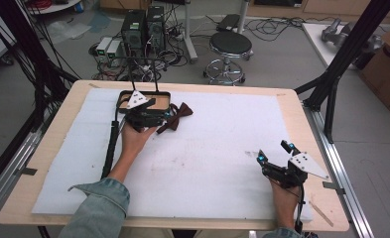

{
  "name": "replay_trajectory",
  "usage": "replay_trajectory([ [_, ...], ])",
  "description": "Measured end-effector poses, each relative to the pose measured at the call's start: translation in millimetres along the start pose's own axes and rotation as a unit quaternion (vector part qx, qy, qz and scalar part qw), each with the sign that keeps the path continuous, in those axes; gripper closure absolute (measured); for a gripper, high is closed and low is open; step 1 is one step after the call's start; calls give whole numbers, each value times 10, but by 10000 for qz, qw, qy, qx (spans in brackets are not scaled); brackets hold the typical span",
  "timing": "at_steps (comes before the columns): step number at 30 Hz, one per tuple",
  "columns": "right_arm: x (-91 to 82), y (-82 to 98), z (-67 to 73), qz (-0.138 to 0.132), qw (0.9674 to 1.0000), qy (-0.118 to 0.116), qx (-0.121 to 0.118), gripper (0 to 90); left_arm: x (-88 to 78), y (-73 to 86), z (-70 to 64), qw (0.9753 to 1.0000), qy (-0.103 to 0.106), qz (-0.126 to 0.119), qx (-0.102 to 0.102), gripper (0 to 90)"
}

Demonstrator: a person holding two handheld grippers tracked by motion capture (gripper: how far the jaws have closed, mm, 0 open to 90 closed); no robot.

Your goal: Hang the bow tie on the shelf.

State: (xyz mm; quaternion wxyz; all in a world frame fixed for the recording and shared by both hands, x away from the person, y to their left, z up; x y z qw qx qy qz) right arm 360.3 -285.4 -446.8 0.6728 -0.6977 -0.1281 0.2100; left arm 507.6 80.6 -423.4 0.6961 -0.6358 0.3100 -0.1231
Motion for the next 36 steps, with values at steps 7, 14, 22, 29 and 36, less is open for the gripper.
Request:
replay_trajectory([
  [7, 4, 4, 3, 6, 10000, -31, 27, 108, 303, 39, -173, 9992, 142, 249, 292, 271],
  [14, 8, 4, 2, 6, 10000, -44, 17, 108, 489, 244, -179, 9970, -44, 570, 514, 338],
  [22, 14, 4, 4, 7, 10000, -60, 32, 108, 586, 415, -131, 9942, -224, 829, 644, 359],
  [29, 17, 7, 2, 17, 10000, -49, 30, 108, 622, 482, -147, 9918, -258, 947, 821, 413],
  [36, 18, 7, 4, 22, 10000, -53, 32, 108, 637, 512, -170, 9890, -312, 1049, 994, 483],
])
Point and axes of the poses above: each handheld gripper's, and its own axes: x roughly forward along the jaws, y roughly out of its underside, z roughly to its left, the point moved 9 cm from there along x, roughly forward along the jaws, and after that the axes turned 5 degrees about -y, right-handed, at the moved point
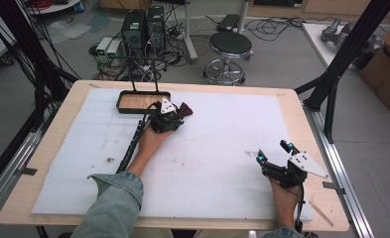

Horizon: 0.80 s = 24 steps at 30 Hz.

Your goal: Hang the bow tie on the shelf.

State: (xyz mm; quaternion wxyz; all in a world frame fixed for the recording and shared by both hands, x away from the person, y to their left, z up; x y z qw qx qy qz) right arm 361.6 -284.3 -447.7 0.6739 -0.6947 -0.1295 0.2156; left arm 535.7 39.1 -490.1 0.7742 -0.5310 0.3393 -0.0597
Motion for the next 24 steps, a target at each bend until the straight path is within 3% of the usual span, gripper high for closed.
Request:
replay_trajectory([
  [5, 0, 3, 3, 12, 10000, -12, 15, 108, 4, 11, 17, 9999, -16, 52, -97, 536],
  [14, -1, 3, 2, 12, 10000, -1, 17, 108, 10, 50, 10, 9997, -43, 253, -44, 614],
  [24, -1, 4, 1, 12, 10000, -1, 18, 108, -7, 50, -23, 9995, 193, 242, 75, 766],
])
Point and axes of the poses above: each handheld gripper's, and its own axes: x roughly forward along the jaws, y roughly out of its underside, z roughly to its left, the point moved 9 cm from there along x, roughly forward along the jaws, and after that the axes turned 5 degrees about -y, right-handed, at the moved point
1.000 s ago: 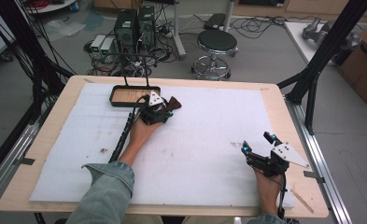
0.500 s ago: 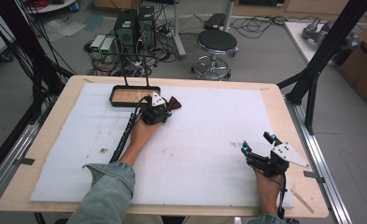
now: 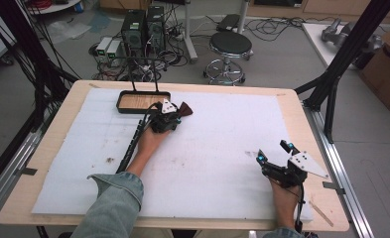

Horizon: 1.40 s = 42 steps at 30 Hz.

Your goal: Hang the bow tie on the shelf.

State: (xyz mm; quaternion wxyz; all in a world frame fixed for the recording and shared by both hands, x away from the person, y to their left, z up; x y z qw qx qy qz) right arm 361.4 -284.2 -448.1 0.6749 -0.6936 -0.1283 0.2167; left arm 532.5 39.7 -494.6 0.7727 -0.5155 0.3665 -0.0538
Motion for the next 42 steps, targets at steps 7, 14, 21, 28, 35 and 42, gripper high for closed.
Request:
replay_trajectory([
  [7, 2, -3, -4, -9, 10000, -1, -16, 108, -137, -127, 23, 9994, 204, -258, -125, 789],
  [14, 1, 1, 0, 8, 10000, 10, 3, 108, -362, -389, 101, 9968, 431, -625, -243, 789],
  [21, 2, 1, -1, 6, 10000, 9, 4, 108, -562, -624, 147, 9940, 603, -906, -81, 789],
  [28, 3, 0, -1, 0, 10000, -4, 13, 108, -706, -797, 242, 9910, 670, -1157, -97, 788],
  [35, 5, 1, -2, 3, 10000, -10, 6, 108, -827, -977, 353, 9868, 689, -1457, -172, 788],
  [42, 6, 2, -4, -1, 10000, -16, 13, 108, -934, -1130, 466, 9835, 618, -1680, -256, 788],
])
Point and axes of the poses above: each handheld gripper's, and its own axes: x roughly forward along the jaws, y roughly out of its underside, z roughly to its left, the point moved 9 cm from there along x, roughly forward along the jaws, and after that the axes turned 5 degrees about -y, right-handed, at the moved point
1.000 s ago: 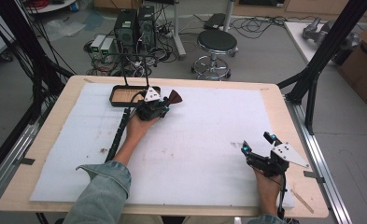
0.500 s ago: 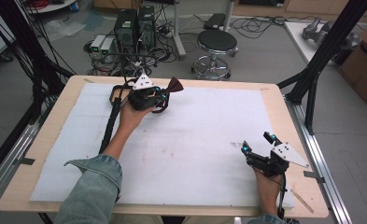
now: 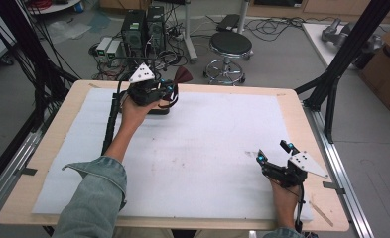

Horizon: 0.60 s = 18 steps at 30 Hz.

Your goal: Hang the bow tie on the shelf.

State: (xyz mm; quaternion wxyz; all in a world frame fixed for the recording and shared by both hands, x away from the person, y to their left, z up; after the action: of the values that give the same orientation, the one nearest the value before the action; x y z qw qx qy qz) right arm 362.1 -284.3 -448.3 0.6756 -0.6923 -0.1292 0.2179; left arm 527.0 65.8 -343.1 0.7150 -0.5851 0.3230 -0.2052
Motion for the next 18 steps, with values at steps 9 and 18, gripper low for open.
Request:
replay_trajectory([
  [9, 1, 1, 0, 1, 10000, -4, 1, 108, -64, -150, 134, 9996, -36, -241, -159, 788],
  [18, 1, 2, 0, 5, 10000, -15, 6, 108, 5, -193, 284, 9988, -204, -304, -339, 788],
])
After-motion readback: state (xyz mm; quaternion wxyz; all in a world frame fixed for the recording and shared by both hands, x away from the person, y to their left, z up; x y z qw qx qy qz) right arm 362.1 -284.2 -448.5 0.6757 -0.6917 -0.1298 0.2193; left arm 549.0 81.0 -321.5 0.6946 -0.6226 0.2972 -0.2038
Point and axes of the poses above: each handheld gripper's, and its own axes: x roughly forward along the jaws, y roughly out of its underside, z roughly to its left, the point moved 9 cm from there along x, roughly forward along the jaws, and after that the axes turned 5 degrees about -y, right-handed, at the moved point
